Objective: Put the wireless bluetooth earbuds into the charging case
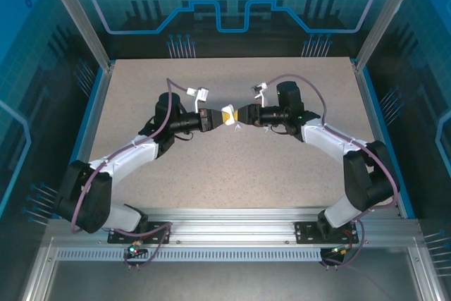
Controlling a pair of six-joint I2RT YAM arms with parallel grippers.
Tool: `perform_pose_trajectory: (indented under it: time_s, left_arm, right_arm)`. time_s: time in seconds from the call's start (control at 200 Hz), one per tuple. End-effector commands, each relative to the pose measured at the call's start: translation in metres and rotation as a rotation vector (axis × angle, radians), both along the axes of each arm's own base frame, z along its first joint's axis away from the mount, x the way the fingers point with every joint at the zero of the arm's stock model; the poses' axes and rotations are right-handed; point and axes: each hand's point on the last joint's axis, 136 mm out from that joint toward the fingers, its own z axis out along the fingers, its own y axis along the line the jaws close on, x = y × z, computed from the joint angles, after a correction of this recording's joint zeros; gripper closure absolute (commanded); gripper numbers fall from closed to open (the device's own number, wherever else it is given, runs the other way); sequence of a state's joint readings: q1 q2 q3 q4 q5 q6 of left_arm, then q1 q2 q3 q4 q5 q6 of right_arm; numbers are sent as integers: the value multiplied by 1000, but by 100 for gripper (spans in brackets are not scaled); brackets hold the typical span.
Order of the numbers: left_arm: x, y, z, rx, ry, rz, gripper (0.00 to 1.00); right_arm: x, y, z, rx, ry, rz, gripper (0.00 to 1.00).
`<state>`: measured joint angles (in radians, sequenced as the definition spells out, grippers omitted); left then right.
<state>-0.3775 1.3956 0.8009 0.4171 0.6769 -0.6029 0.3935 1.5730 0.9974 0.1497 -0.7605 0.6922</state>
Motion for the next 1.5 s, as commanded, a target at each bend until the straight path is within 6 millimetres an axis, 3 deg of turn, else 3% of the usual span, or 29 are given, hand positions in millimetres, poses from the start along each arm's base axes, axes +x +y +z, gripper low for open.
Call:
perform_pose_trajectory:
  time_s: [0.0, 0.305, 0.6, 0.905, 1.005, 1.03, 1.14, 1.221, 1.331, 1.496]
  left_arm:
    - [-1, 2, 19, -29, -68, 20, 100]
    - [0, 5, 23, -31, -85, 40, 100]
    - [1, 4, 18, -37, -73, 42, 100]
    - [1, 7, 10, -35, -60, 64, 100]
    - [3, 10, 6, -22, -45, 88, 100]
    - [4, 11, 4, -16, -40, 96, 93]
    - [8, 15, -1, 15, -23, 134, 40]
    - [15, 24, -2, 45, -20, 181, 16]
    - [25, 39, 8, 38, -24, 205, 1]
    - [35, 44, 23, 117, -20, 114, 1]
  right_arm:
    - [5, 8, 3, 10, -8, 3, 59]
    - [6, 10, -5, 16, 14, 5, 66]
    - [9, 30, 12, 61, -2, 60, 68]
    - [7, 33, 18, 62, -6, 70, 100]
    - [9, 31, 18, 50, -5, 59, 100]
    - [8, 31, 18, 45, -6, 58, 100]
    - [12, 24, 14, -31, -9, 29, 100]
    - [18, 13, 8, -118, -13, 1, 100]
    - [22, -6, 2, -251, -67, -6, 100]
    - [24, -24, -4, -433, -209, 57, 100]
